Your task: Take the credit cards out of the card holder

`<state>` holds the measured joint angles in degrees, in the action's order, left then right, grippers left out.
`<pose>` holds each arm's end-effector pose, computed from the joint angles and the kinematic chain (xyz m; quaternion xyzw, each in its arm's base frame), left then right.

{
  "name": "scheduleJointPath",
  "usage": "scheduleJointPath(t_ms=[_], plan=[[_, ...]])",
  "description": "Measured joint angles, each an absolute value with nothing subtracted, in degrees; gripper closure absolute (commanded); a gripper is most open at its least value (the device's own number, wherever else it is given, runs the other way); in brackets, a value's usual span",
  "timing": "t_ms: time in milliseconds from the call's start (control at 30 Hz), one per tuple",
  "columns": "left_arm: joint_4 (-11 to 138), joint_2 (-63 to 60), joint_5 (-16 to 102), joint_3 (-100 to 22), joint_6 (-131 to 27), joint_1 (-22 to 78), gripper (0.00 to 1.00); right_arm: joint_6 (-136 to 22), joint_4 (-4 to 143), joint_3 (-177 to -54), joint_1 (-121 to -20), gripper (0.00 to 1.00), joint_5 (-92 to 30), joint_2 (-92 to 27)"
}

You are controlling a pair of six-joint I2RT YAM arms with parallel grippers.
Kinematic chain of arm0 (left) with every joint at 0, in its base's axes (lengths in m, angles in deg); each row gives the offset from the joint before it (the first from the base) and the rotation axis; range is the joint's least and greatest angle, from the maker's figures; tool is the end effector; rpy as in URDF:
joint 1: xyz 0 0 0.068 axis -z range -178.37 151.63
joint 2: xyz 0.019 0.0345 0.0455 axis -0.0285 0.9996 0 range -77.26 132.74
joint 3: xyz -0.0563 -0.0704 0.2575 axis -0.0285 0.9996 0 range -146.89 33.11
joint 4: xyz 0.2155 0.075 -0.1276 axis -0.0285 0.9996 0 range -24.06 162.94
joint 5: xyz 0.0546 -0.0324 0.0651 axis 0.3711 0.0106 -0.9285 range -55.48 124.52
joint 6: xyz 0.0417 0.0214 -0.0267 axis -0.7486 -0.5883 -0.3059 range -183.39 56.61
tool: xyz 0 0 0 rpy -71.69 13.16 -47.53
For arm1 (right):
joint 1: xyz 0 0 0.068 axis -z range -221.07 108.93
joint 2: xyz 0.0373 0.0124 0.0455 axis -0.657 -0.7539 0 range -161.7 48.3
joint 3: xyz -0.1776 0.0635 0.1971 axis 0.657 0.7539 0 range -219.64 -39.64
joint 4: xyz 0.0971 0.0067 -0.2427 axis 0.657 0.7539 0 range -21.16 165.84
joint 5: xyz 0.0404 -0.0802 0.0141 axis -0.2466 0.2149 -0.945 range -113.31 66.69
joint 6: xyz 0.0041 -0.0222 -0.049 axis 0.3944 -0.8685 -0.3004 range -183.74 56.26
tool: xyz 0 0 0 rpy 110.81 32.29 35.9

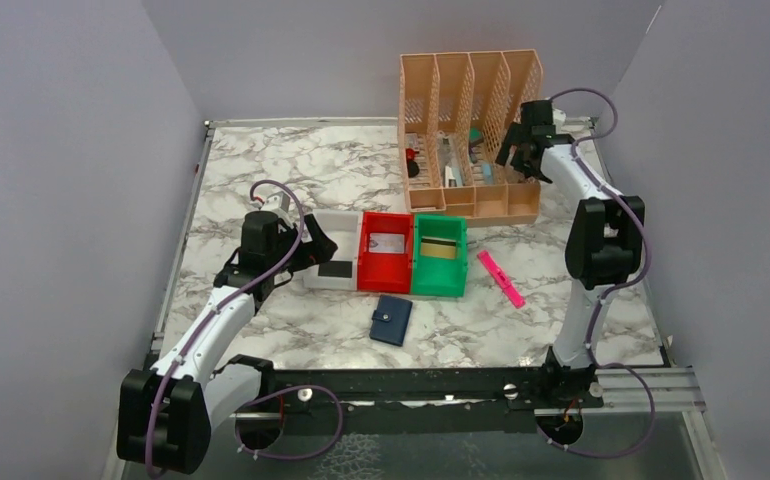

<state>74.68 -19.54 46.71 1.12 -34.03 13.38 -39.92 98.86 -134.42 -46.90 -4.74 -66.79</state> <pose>0.2094 -0.0511 0.2228 -0.0859 0.8770 -0.2506 0.4007 0.4501 0.0346 0.2409 0.1992 0.9084 -0.0610 0.3626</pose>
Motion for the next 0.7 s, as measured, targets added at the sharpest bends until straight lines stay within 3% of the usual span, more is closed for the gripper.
scheduleJointPath(t_ms=[300, 700], plan=[[74.7, -19.5, 46.68, 1.43, -34.0, 13.38, 0.01, -38.42, 98.78, -132.1, -35.92, 0.01, -4.35, -67.75], [74.59, -18.54, 46.64, 1.56, -34.0, 13.38, 0.01, -35.07, 100.26, -129.66, -31.38, 0.01, -4.32, -67.18]])
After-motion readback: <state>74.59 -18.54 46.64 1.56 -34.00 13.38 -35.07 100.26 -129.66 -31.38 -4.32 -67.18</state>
